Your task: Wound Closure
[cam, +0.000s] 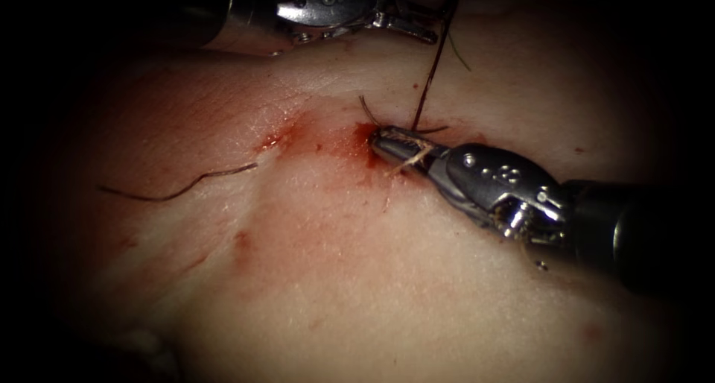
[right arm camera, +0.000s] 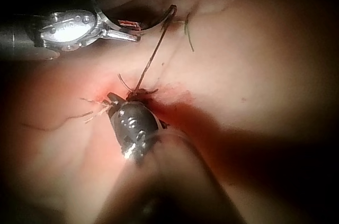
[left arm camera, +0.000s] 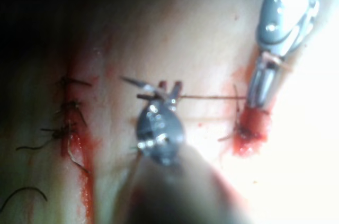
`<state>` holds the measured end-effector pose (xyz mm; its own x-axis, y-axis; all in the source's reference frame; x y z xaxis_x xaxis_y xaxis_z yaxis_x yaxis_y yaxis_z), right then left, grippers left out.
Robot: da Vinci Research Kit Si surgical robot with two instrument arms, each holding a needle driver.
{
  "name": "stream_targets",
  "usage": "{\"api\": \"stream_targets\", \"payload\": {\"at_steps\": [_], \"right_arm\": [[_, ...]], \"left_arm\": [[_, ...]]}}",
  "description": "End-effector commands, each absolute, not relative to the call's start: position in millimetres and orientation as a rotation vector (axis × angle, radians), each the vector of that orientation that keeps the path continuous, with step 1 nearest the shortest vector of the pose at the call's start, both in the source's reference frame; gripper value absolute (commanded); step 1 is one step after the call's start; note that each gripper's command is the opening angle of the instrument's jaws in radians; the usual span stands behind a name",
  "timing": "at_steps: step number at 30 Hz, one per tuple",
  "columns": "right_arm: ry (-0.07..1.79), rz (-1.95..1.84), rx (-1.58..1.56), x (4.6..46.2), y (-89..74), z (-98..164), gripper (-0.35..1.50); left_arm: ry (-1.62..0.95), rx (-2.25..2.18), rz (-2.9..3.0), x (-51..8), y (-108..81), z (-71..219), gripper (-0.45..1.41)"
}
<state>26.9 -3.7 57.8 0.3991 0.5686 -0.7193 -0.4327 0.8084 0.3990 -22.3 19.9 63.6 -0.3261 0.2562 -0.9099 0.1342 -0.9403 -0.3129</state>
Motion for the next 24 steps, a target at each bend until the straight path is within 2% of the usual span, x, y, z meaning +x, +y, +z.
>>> {"api": "stream_targets", "payload": {"at_steps": [1,8,24], "right_arm": [[0.97,0.62,0.179,27.8,-4.7,58.7,-0.35],[0.961,0.556,0.199,29.3,-8.8,60.0,-0.35],[0.947,0.543,0.183,29.3,-10.9,61.6,-0.35]], "left_arm": [[-0.508,-1.77,2.447,-22.9,20.1,64.2,-0.45],[-0.476,-1.755,2.437,-23.7,21.3,64.7,-0.45],[-0.423,-1.73,2.42,-25.6,23.3,65.8,-0.45]]}}
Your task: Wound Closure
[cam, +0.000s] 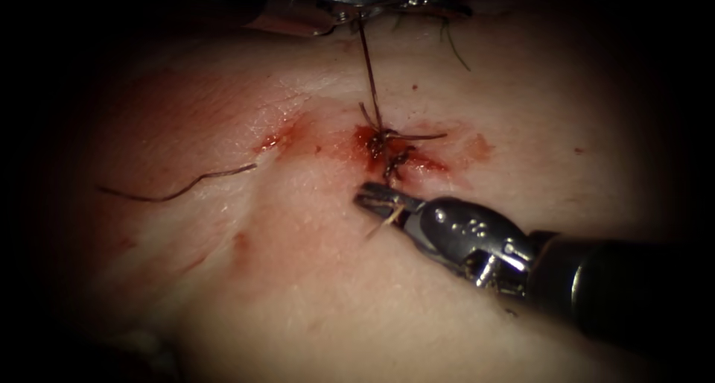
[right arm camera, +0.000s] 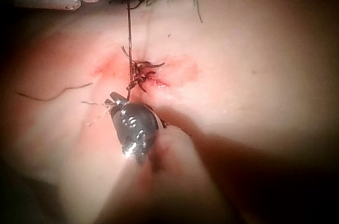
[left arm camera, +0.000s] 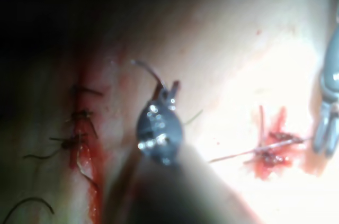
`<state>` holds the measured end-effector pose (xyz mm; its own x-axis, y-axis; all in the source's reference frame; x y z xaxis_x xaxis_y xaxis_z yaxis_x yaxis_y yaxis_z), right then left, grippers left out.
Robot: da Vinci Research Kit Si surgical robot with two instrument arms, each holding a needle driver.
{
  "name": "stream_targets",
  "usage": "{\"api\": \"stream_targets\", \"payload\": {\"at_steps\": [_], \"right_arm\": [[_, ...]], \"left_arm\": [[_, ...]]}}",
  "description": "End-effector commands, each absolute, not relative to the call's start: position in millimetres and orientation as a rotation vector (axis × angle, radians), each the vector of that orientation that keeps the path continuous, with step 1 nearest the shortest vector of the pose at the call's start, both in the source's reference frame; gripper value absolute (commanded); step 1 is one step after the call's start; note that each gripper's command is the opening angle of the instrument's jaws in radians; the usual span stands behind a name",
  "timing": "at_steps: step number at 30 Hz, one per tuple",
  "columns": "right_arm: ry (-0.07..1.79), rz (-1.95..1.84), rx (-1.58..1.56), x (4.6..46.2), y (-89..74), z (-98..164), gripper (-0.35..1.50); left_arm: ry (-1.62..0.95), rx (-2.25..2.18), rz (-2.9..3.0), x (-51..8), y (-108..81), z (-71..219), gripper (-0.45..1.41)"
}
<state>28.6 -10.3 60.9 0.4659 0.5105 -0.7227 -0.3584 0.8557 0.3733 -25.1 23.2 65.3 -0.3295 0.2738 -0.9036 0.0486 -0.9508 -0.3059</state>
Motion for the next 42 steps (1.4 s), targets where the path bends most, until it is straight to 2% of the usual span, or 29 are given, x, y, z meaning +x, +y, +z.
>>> {"api": "stream_targets", "payload": {"at_steps": [1,14,15,17,18,19,21,31,37,42], "right_arm": [[0.947,0.544,0.182,29.3,-10.9,61.6,-0.35],[0.975,0.665,0.061,26.0,-7.0,60.3,-0.35],[0.973,0.671,0.048,25.7,-7.1,60.4,-0.23],[0.976,0.681,0.033,25.4,-7.1,60.7,0.42],[0.978,0.686,0.025,25.3,-7.1,60.8,0.93],[0.969,0.716,0.024,25.3,-7.1,60.9,1.18],[0.963,0.751,0.006,25.2,-7.1,60.9,1.46],[1.028,0.744,0.024,22.4,-10.5,58.9,1.48],[0.997,0.723,0.071,20.0,-9.5,56.3,1.48],[0.969,0.71,0.048,19.1,-5.2,55.2,1.46]], "left_arm": [[-0.422,-1.729,2.42,-25.7,23.3,65.9,-0.45],[-0.462,-1.761,2.423,-23.3,20.0,63.3,-0.45],[-0.462,-1.764,2.419,-22.9,20.1,62.9,-0.45],[-0.455,-1.777,2.417,-21.8,20.2,62.1,-0.45],[-0.452,-1.782,2.41,-21.3,20.2,61.7,-0.45],[-0.454,-1.789,2.403,-20.8,20.1,61.3,-0.45],[-0.458,-1.793,2.399,-19.6,19.7,60.4,-0.45],[-0.474,-1.81,2.374,-15.4,16.5,56.8,-0.45],[-0.439,-1.858,2.292,-13.1,17.3,54.3,-0.45],[-0.381,-1.877,2.265,-13.4,18.9,52.4,-0.45]]}}
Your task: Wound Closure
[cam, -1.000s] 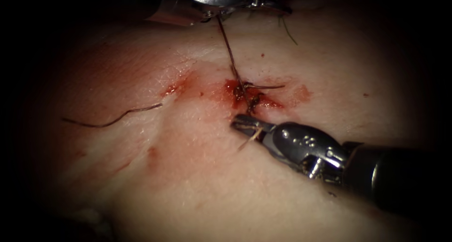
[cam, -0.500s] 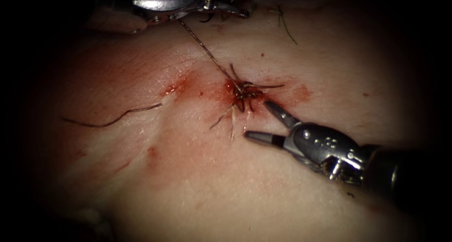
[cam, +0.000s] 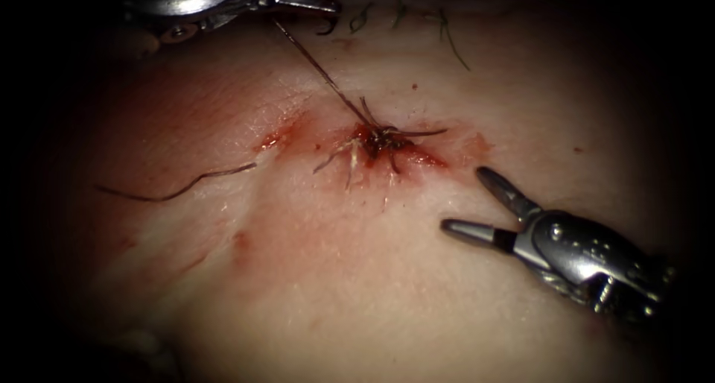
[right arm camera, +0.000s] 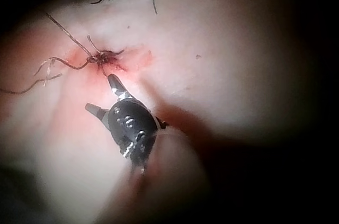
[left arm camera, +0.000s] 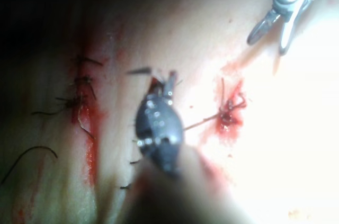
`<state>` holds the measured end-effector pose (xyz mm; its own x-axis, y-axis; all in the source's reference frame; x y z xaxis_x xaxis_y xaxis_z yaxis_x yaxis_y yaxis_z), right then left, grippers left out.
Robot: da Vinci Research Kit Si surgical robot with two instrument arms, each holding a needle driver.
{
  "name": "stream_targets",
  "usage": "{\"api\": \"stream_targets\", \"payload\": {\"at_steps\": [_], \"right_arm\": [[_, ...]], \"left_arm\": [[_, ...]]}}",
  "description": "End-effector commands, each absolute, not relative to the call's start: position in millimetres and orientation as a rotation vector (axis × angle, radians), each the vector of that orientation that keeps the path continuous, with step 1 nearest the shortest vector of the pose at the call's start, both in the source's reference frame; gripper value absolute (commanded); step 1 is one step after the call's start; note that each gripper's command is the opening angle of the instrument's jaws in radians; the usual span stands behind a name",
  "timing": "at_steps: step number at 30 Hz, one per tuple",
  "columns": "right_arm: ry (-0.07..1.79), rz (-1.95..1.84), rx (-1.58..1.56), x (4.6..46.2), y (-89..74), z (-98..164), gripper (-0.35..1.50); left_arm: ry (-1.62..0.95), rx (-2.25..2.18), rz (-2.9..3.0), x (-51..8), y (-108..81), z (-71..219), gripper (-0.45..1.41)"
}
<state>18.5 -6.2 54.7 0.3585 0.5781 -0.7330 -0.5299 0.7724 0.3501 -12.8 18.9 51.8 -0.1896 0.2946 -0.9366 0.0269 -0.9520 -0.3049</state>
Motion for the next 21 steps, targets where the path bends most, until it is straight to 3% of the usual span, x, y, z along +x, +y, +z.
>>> {"api": "stream_targets", "payload": {"at_steps": [1,7,21], "right_arm": [[0.961,0.708,0.044,19.0,-4.2,55.2,1.45],[0.929,0.693,0.008,20.0,1.3,56.2,1.45],[0.982,0.588,0.118,28.4,5.5,62.6,1.4]], "left_arm": [[-0.378,-1.884,2.261,-13.6,19.0,52.2,-0.45],[-0.381,-1.903,2.249,-15.6,19.1,51.6,-0.45],[-0.386,-1.906,2.246,-15.6,18.8,51.2,-0.45]]}}
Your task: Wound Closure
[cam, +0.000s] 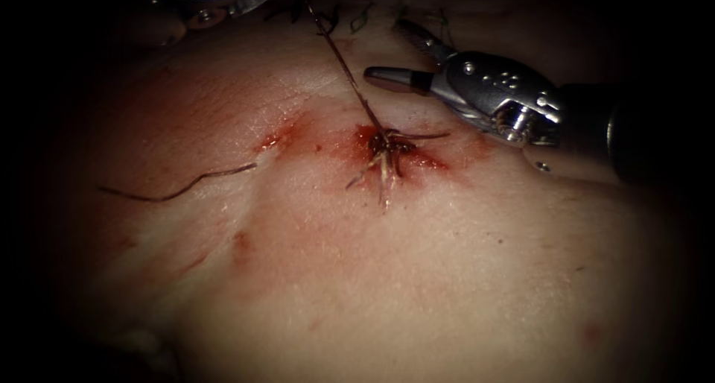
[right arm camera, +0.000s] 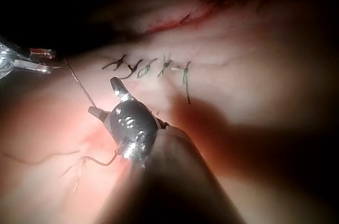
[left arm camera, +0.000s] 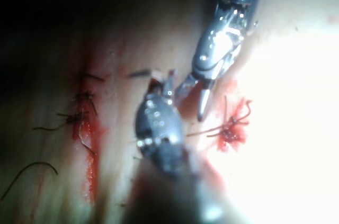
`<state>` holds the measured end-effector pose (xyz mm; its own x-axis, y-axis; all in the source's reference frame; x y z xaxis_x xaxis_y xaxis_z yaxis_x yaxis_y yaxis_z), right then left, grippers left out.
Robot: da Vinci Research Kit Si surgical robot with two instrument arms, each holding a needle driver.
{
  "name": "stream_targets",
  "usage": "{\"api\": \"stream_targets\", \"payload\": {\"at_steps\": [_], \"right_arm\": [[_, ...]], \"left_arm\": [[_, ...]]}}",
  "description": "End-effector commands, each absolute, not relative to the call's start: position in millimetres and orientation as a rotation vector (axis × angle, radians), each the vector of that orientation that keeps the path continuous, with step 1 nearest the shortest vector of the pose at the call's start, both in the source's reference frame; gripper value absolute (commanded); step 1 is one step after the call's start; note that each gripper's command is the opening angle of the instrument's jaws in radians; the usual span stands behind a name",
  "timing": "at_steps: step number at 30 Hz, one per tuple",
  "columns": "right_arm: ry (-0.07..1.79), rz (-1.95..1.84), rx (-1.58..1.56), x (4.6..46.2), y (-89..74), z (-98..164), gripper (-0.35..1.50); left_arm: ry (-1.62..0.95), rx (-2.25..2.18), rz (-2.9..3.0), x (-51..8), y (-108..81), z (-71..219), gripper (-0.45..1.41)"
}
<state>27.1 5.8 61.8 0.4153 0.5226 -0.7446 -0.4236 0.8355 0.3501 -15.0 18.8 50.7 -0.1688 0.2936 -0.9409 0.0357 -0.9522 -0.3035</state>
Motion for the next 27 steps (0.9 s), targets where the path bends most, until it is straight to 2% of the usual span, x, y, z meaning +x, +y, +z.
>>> {"api": "stream_targets", "payload": {"at_steps": [1,27], "right_arm": [[0.983,0.582,0.121,28.7,5.5,62.8,1.41],[0.924,0.512,0.167,32.2,0.3,67.6,1.46]], "left_arm": [[-0.386,-1.905,2.246,-15.6,18.7,51.1,-0.45],[-0.375,-1.971,2.242,-18.4,16.6,46.3,-0.45]]}}
